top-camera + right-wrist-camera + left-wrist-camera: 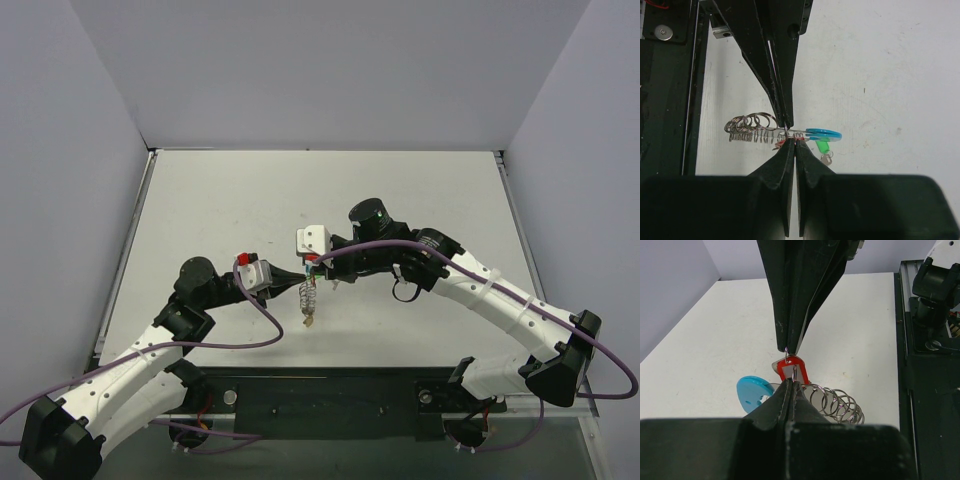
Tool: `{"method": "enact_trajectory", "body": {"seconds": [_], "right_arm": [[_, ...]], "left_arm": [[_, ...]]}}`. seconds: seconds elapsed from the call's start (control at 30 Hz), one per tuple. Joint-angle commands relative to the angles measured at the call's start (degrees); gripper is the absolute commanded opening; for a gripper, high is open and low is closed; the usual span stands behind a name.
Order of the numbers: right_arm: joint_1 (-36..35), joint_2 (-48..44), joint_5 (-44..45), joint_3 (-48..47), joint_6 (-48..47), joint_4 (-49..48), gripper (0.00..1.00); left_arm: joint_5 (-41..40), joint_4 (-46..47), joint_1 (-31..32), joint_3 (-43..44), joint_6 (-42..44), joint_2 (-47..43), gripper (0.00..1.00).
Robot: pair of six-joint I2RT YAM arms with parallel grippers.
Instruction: Put the keys on the keyring
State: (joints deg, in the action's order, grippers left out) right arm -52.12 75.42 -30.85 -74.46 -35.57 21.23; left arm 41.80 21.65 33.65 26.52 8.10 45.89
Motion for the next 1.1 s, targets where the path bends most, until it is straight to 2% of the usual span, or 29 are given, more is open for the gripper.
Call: {"method": "enact_trajectory", "body": {"seconds": [0.0,1.07], "right_arm": [[0.3,-1.3,-0.8,-0.3,0.9,-1.3,0.00],[0.2,-0.9,-1.5,0.8,0.5,-0.7,0.00]], "left_arm": [[-0.8,2.6,-0.2,2.3,0.8,-0.2,0.00],[-1.2,3.4,-0.2,2.0,0.5,-0.8,0.00]]}}
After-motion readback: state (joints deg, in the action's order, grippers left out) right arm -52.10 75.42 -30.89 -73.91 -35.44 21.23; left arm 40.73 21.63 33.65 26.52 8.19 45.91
